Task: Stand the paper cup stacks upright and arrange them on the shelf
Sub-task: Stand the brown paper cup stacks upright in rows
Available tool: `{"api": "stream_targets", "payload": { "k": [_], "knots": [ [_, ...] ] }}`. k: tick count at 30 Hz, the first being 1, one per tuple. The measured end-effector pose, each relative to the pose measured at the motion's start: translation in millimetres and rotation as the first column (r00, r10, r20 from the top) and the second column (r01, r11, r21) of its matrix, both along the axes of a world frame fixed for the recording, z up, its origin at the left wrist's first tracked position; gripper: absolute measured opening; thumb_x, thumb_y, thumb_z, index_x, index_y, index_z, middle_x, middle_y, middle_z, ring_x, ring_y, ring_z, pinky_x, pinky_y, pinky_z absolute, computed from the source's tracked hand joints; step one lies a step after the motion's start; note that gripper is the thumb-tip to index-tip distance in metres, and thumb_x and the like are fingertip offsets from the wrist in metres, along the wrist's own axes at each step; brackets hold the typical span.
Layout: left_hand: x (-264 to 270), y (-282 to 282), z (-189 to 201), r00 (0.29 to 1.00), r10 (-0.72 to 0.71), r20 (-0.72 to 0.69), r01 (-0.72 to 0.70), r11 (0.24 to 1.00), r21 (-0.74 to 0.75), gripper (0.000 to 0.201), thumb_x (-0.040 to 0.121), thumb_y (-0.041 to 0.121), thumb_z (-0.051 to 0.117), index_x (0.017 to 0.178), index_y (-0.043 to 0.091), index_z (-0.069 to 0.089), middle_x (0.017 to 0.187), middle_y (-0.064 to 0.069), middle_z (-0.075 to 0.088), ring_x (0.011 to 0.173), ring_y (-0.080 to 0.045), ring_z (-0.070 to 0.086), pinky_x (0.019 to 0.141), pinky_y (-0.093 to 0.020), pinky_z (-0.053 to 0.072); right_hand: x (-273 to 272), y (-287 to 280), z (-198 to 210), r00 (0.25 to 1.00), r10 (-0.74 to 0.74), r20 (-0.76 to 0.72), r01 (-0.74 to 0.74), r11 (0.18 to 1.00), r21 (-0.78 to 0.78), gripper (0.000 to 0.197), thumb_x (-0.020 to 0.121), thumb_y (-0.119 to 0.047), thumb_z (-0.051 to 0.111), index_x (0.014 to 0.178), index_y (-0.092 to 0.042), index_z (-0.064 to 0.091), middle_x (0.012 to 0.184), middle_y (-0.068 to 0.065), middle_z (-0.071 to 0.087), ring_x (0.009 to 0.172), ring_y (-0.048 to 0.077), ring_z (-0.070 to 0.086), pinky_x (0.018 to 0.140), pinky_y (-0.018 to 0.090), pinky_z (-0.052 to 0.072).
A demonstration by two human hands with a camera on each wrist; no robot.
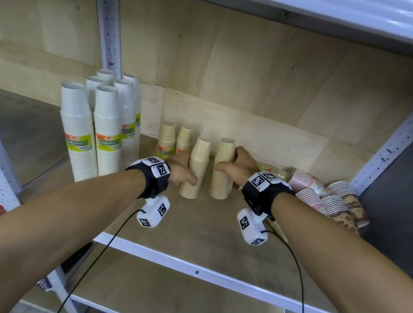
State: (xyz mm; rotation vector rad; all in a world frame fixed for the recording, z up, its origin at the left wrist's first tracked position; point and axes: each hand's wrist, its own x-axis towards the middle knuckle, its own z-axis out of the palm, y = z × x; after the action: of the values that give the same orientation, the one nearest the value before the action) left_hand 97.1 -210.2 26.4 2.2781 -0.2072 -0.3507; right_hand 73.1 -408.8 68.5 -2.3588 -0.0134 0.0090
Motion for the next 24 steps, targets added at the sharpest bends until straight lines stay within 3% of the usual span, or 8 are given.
{"api": "stream_targets", "payload": {
  "k": [2,4,6,12,16,19,22,24],
  "knots": [
    [0,-1,0,1.0,-0.006,0.022,0.006,1.0,-0.013,0.08,0.062,0.021,0.081,0.131,0.031,0.043,0.108,0.004,0.064,0.1,-0.02,0.064,0.072,-0.042,0.062,0,4,-2,1.0,0.012,-0.006,-0.011,0.999,0.034,0.042,0.071,-0.027,0.075,0.107,-0.019,0.053,0.096,-0.004,0.063,0.088,0.016,0.062,0.06,0.028,0.046],
    [1,-1,-2,0.999,-0.022,0.048,0.022,1.0,-0.008,0.081,0.063,0.019,0.083,0.133,0.03,0.044,0.109,0.006,0.064,0.103,-0.019,0.063,0.077,-0.041,0.061,2,7,-7,1.0,0.026,-0.008,-0.026,0.999,0.031,0.047,0.065,-0.027,0.076,0.107,-0.02,0.057,0.099,-0.004,0.067,0.094,0.017,0.065,0.074,0.032,0.054],
    [1,-2,-5,0.997,-0.034,0.067,0.034,0.999,0.007,0.083,0.063,0.019,0.084,0.134,0.028,0.044,0.11,0.007,0.065,0.105,-0.019,0.063,0.081,-0.038,0.058,2,9,-13,1.0,0.012,-0.016,-0.012,1.0,0.013,0.055,0.062,-0.028,0.078,0.112,-0.02,0.056,0.103,-0.005,0.065,0.097,0.017,0.062,0.083,0.033,0.053],
    [2,-1,-22,0.997,-0.034,0.075,0.034,0.999,-0.003,0.099,0.06,0.021,0.088,0.144,0.025,0.035,0.127,0.005,0.059,0.118,-0.018,0.055,0.1,-0.041,0.047,-2,5,-21,0.999,0.024,-0.039,-0.024,1.0,-0.007,0.056,0.07,-0.022,0.081,0.116,-0.017,0.051,0.088,-0.009,0.052,0.09,0.018,0.058,0.074,0.03,0.049],
    [3,1,-23,0.998,-0.028,0.059,0.029,0.999,-0.018,0.091,0.063,0.022,0.088,0.141,0.023,0.04,0.123,0.004,0.061,0.115,-0.019,0.057,0.097,-0.038,0.049,-1,4,-17,0.997,0.062,-0.049,-0.064,0.998,-0.02,0.062,0.067,-0.028,0.083,0.119,-0.018,0.052,0.1,-0.007,0.059,0.097,0.017,0.058,0.08,0.031,0.049],
    [4,2,-10,0.999,-0.027,0.018,0.028,0.998,-0.057,0.078,0.067,0.026,0.086,0.134,0.024,0.045,0.117,0.004,0.063,0.109,-0.019,0.061,0.087,-0.041,0.057,1,4,-9,0.998,0.044,-0.042,-0.043,0.999,0.017,0.059,0.058,-0.049,0.081,0.106,-0.023,0.059,0.103,-0.004,0.066,0.095,0.017,0.062,0.083,0.035,0.053],
    [6,3,12,0.999,-0.029,0.017,0.031,0.989,-0.148,0.066,0.067,0.036,0.085,0.123,0.03,0.052,0.114,0.005,0.065,0.106,-0.018,0.064,0.083,-0.043,0.06,3,8,7,1.0,0.016,-0.004,-0.016,0.999,0.031,0.048,0.063,-0.055,0.078,0.095,-0.022,0.064,0.096,-0.003,0.068,0.089,0.016,0.063,0.071,0.03,0.048],
    [8,1,28,0.998,0.045,0.046,-0.035,0.981,-0.193,0.055,0.064,0.045,0.084,0.11,0.029,0.058,0.108,-0.001,0.066,0.1,-0.022,0.066,0.08,-0.045,0.06,4,11,22,0.999,0.014,0.05,-0.012,0.999,-0.053,0.042,0.068,-0.053,0.076,0.093,-0.021,0.065,0.095,-0.002,0.066,0.087,0.016,0.062,0.069,0.029,0.046]
  ]
}}
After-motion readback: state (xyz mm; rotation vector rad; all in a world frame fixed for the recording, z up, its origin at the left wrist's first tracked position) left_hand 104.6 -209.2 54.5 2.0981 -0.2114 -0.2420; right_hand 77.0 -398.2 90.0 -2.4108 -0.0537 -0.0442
